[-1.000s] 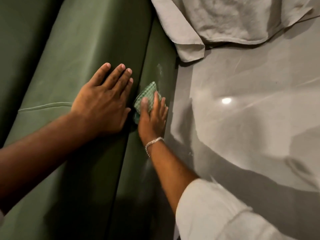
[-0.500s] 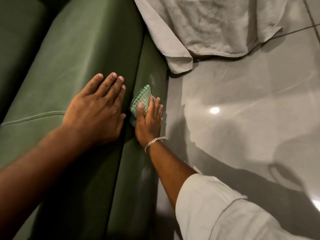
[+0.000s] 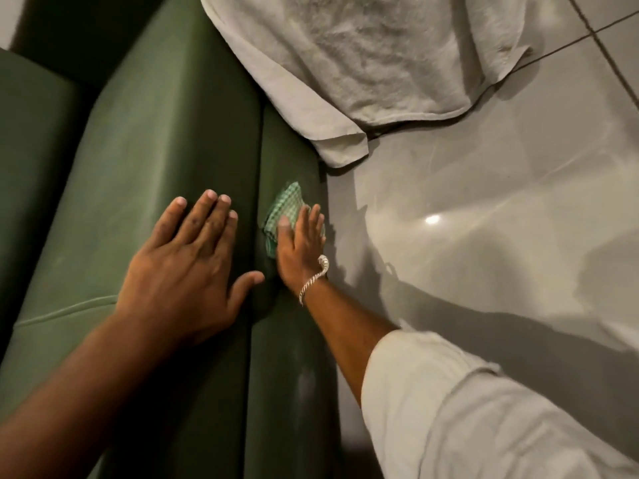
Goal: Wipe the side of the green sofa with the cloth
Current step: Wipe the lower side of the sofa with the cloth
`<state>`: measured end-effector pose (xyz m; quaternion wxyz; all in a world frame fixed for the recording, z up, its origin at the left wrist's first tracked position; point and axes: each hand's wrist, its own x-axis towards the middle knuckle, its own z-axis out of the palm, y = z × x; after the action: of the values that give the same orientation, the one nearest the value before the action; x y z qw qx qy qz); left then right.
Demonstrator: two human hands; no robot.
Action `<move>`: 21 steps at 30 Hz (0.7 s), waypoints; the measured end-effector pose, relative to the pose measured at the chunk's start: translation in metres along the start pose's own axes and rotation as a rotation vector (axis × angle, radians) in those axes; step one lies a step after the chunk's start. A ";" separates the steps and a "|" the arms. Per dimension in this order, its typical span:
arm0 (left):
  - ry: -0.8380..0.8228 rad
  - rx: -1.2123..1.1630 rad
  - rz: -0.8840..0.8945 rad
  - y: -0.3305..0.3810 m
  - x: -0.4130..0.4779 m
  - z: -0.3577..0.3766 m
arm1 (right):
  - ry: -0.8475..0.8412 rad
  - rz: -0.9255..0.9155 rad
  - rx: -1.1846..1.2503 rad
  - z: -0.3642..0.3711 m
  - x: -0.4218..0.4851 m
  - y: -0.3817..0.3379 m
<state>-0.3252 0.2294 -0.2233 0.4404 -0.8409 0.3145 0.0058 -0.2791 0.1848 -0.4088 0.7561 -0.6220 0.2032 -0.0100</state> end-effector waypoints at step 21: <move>-0.025 0.069 0.027 -0.015 0.021 -0.001 | -0.028 -0.215 -0.109 0.006 -0.024 0.003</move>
<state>-0.3007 0.2237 -0.2171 0.4730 -0.8207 0.3204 0.0112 -0.2995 0.1978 -0.4037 0.7185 -0.6805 0.1249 -0.0714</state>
